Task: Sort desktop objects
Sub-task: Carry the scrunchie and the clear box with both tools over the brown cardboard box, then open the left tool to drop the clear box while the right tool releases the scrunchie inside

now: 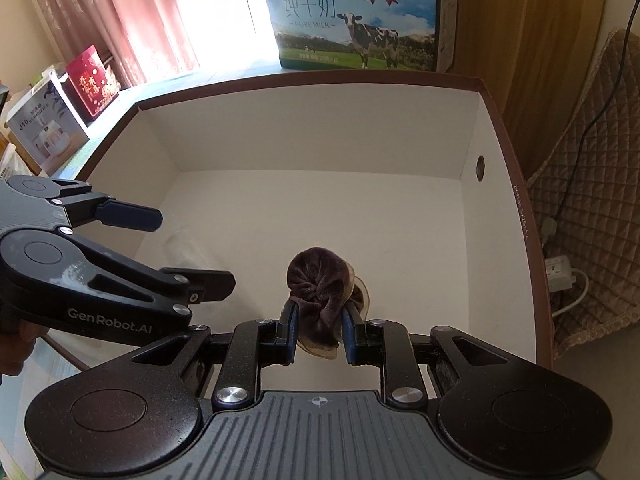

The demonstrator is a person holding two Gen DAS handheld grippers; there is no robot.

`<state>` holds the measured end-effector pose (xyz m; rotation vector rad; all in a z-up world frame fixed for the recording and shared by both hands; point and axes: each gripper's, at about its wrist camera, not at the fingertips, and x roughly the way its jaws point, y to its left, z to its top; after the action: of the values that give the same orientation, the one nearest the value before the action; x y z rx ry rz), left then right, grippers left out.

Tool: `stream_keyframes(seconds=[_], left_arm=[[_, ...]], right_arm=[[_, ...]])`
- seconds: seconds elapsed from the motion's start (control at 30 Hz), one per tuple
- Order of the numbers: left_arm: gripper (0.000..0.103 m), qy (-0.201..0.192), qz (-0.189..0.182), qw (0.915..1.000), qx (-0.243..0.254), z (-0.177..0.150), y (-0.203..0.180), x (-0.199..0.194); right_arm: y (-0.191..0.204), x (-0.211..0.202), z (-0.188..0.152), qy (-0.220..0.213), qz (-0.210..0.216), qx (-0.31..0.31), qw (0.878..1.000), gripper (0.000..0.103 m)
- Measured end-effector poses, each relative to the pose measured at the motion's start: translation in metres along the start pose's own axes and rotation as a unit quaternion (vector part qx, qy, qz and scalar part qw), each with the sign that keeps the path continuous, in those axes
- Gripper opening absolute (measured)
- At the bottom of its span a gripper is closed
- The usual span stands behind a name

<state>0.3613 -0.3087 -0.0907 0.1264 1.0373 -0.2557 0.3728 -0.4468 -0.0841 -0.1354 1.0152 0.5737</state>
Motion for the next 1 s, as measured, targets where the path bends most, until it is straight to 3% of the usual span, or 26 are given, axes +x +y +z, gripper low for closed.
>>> stream_keyframes(seconds=[0.33,0.37,0.43,0.47,0.67,0.73,1.0], left_arm=[[0.094,-0.018,0.030,0.9993,-0.011,0.001,0.010,-0.021],[0.094,-0.019,0.033,0.9992,-0.014,0.001,0.012,-0.023],[0.095,-0.023,0.037,0.9988,-0.021,-0.001,0.016,-0.029],[0.095,-0.025,0.038,0.9987,-0.025,-0.002,0.017,-0.032],[0.096,-0.029,0.049,0.9972,-0.049,-0.011,0.025,-0.049],[0.097,-0.032,0.052,0.9966,-0.054,-0.015,0.025,-0.055],[0.099,-0.035,0.075,0.9948,-0.060,-0.028,0.022,-0.076]], right_arm=[[0.005,-0.001,0.005,-0.014,0.010,-0.013,1.000,0.022],[0.006,-0.001,0.006,-0.017,0.011,-0.015,1.000,0.024],[0.009,-0.002,0.006,-0.024,0.011,-0.016,1.000,0.046],[0.010,-0.004,0.006,-0.030,0.011,-0.017,0.999,0.051],[0.020,-0.014,0.003,-0.042,0.022,-0.026,0.998,0.061],[0.023,-0.018,0.001,-0.046,0.021,-0.027,0.998,0.071],[0.031,-0.033,-0.005,-0.055,0.019,-0.026,0.998,0.091]])
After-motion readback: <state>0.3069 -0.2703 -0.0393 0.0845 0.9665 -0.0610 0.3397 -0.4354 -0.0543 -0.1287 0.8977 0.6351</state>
